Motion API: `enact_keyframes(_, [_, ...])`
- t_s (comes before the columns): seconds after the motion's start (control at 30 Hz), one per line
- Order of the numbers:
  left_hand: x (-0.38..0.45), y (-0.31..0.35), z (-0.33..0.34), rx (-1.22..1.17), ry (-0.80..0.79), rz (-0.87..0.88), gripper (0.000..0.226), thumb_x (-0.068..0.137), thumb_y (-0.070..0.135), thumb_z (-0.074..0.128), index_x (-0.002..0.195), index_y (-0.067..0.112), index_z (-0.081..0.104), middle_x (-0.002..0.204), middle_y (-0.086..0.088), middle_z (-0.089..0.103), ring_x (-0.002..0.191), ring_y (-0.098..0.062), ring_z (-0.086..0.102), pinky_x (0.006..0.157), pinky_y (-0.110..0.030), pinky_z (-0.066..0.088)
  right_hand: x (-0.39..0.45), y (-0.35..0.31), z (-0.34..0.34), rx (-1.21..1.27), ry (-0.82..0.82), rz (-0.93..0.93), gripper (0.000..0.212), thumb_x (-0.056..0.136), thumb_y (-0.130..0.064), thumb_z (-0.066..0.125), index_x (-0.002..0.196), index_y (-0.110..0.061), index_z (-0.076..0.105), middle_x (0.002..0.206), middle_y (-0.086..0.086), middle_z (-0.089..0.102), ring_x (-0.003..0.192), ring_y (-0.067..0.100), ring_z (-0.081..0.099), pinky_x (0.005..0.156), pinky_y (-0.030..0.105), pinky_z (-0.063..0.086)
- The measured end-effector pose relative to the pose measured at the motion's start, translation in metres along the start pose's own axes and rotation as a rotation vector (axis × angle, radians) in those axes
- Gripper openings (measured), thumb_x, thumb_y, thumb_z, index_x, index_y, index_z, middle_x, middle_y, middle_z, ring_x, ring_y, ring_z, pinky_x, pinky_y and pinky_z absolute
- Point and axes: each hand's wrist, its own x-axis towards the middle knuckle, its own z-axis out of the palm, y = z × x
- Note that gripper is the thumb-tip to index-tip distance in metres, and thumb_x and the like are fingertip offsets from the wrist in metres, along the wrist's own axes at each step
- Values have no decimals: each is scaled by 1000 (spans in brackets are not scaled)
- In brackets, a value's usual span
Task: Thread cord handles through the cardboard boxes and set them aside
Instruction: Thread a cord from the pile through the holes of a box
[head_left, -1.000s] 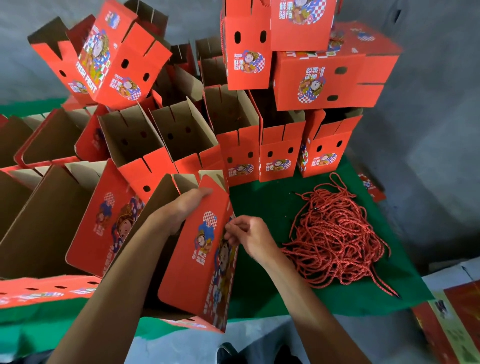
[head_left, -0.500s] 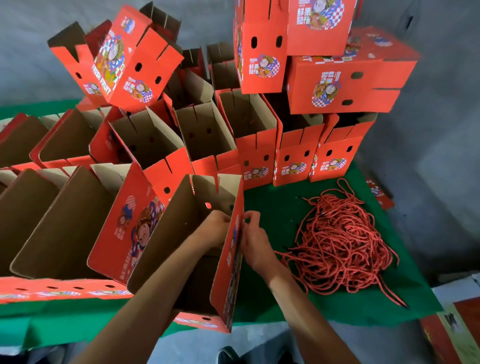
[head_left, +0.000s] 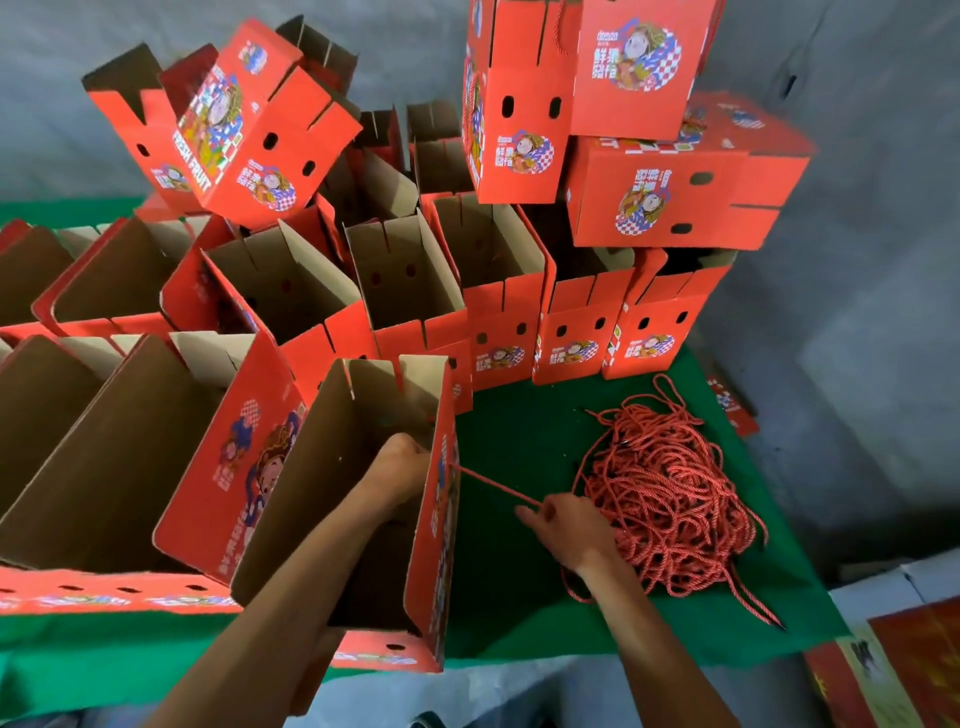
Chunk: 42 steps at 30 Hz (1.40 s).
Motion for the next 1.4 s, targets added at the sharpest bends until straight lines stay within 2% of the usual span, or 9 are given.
enact_keyframes(0.17, [-4, -5, -5, -162, -24, -62, 23, 106, 12, 52, 90, -2, 62, 62, -8, 59, 33, -8, 55, 33, -19, 40, 8, -7, -29, 339, 83, 81, 52, 107, -44, 47, 62, -19, 54, 56, 1, 55, 47, 16, 48, 49, 31, 40])
enact_keyframes(0.43, [-20, 15, -15, -251, -151, 84, 76, 85, 91, 20, 100, 33, 67, 99, 3, 76, 94, -16, 72, 71, -32, 55, 27, -85, -76, 1291, -49, 66, 16, 94, -25, 74, 85, -12, 67, 56, -6, 41, 47, 10, 36, 49, 23, 39])
enact_keyframes(0.53, [-28, 18, -17, -243, -235, 96, 75, 74, 98, 38, 107, 38, 69, 97, 12, 78, 90, -12, 76, 63, -29, 57, 36, -78, -66, 1114, -5, 87, 12, 92, -22, 75, 101, -14, 73, 71, -7, 65, 62, 10, 58, 66, 19, 48])
enact_keyframes(0.7, [-29, 10, -10, -122, -258, 71, 30, 101, 48, 52, 118, 26, 61, 107, 1, 74, 92, -18, 74, 63, -27, 58, 35, -37, -20, 826, 60, 203, 53, 94, -20, 75, 139, -3, 53, 128, 6, 60, 112, 20, 63, 98, 30, 48])
enact_keyframes(0.83, [-31, 8, -13, -156, -271, -59, 43, 103, 50, 41, 132, 19, 51, 111, -7, 71, 97, -26, 72, 65, -31, 53, 26, -19, 13, 608, 219, 213, 17, 91, -15, 76, 96, -8, 61, 96, 15, 63, 90, 28, 61, 88, 39, 51])
enact_keyframes(0.93, [-29, 5, -13, -163, -257, -102, 54, 104, 56, 35, 138, 17, 50, 112, -8, 72, 96, -26, 72, 69, -34, 53, 22, -25, 26, 489, 39, 159, 19, 90, -15, 76, 75, -18, 65, 93, 17, 75, 91, 32, 71, 84, 39, 54])
enact_keyframes(1.03, [-28, 1, -16, -174, -239, -132, 57, 102, 59, 35, 137, 18, 53, 108, -6, 73, 91, -23, 73, 70, -33, 52, 21, -36, 43, 273, -190, -27, 9, 93, -19, 73, 99, -13, 74, 107, 9, 75, 101, 25, 70, 88, 33, 55])
enact_keyframes(1.2, [-31, -11, -24, -176, -284, -162, 45, 100, 67, 35, 105, 30, 60, 85, 5, 79, 75, -14, 78, 64, -30, 56, 19, -53, 75, -95, -143, -93, 32, 99, -36, 61, 127, -22, 59, 134, 3, 52, 114, 30, 64, 91, 39, 53])
enact_keyframes(1.4, [-43, -24, -26, -185, -441, -190, 29, 98, 43, 48, 115, 23, 61, 107, -8, 78, 98, -27, 76, 87, -47, 62, 17, -61, 88, -143, -73, -127, 21, 100, -33, 54, 105, -16, 65, 111, 6, 69, 100, 28, 69, 80, 35, 53])
